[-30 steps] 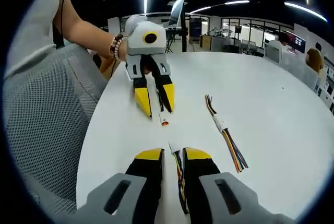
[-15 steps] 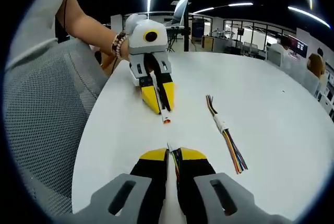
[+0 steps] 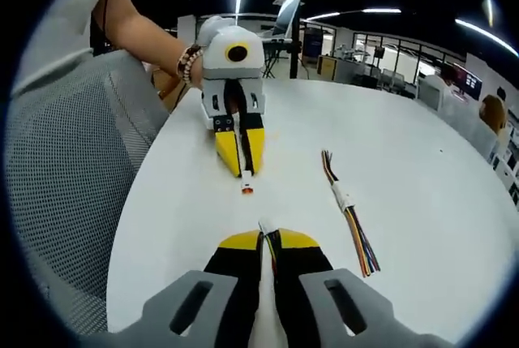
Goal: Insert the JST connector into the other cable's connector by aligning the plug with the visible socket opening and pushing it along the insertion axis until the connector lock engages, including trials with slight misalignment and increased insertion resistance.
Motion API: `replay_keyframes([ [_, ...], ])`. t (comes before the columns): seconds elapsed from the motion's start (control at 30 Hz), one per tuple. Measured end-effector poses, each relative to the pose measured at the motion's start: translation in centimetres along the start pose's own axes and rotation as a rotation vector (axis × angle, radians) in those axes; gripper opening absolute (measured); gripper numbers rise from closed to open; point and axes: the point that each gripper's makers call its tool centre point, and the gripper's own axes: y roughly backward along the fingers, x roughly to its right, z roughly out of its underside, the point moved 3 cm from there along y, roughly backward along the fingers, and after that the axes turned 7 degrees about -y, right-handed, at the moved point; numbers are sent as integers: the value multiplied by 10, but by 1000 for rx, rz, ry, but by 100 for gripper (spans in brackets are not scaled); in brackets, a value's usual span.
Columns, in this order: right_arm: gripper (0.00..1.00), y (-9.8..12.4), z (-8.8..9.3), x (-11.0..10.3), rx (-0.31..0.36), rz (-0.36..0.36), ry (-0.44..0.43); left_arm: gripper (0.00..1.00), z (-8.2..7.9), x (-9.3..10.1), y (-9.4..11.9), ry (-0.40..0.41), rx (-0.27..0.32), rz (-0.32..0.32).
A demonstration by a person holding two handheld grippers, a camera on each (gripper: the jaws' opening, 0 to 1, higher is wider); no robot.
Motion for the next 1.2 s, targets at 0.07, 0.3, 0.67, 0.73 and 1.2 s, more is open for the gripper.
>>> replay_keyframes([
  [0.07, 3, 0, 0, 1, 0, -1, -23, 0, -4, -1, 0, -3, 7, -4],
  [0.3, 2, 8, -14, 6, 31, 29, -92, 0, -19, -12, 6, -40, 5, -59],
  [0.67, 2, 12, -35, 8, 65, 68, -61, 0, -31, -15, 10, -80, 0, -84],
  [0.73, 2, 12, -38, 8, 78, 72, -59, 0, -34, -15, 11, -71, 17, -88],
  [1.2, 2, 9, -46, 5, 94, 67, -52, 0, -44, -13, 11, -111, 29, -111],
])
